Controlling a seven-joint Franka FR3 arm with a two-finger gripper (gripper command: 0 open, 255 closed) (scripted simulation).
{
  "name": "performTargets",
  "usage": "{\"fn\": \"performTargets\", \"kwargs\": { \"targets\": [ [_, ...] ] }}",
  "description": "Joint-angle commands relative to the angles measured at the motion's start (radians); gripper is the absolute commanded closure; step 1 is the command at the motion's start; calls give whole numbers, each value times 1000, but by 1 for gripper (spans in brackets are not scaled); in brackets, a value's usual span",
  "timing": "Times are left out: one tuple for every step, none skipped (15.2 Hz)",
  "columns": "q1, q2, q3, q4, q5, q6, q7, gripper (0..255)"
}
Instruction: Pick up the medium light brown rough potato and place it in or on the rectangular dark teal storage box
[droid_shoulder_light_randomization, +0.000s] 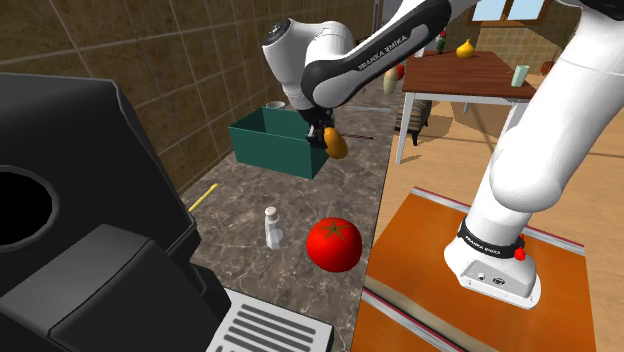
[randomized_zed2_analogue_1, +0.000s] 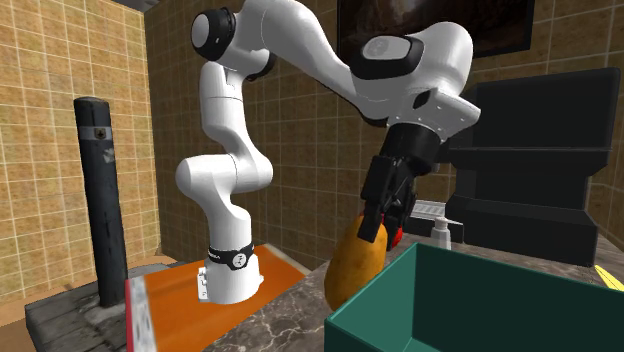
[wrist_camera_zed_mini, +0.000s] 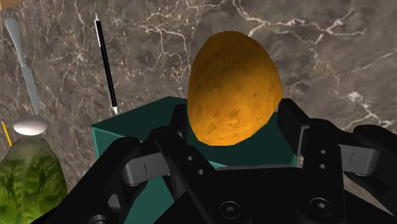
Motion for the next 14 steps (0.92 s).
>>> {"fn": "performTargets", "kwargs": {
  "targets": [
    [2,-9,1,18,7,-25,-12,255],
    [2,-14,1,26,10,-36,-18,255],
    [3,-19,1,35,13,-48,-25,255],
    [3,-23,1,43,16,-59,-31,255],
    [3,-27,1,52,18,-70,-37,255],
    [4,-31,1,61,21,-82,-44,255],
    [4,-35,1,71,23,-93,-50,255],
    [4,-38,1,80,25,-105,-56,255],
    [4,-41,0,90,27,-116,-62,255],
    [4,-45,0,100,29,-128,-68,255],
    [5,-47,0,110,31,-139,-73,255],
    [5,-50,0,121,32,-151,-79,255],
    [5,-52,0,131,34,-162,-85,255],
    [5,-54,1,142,35,-174,-91,255]
  ]
}}
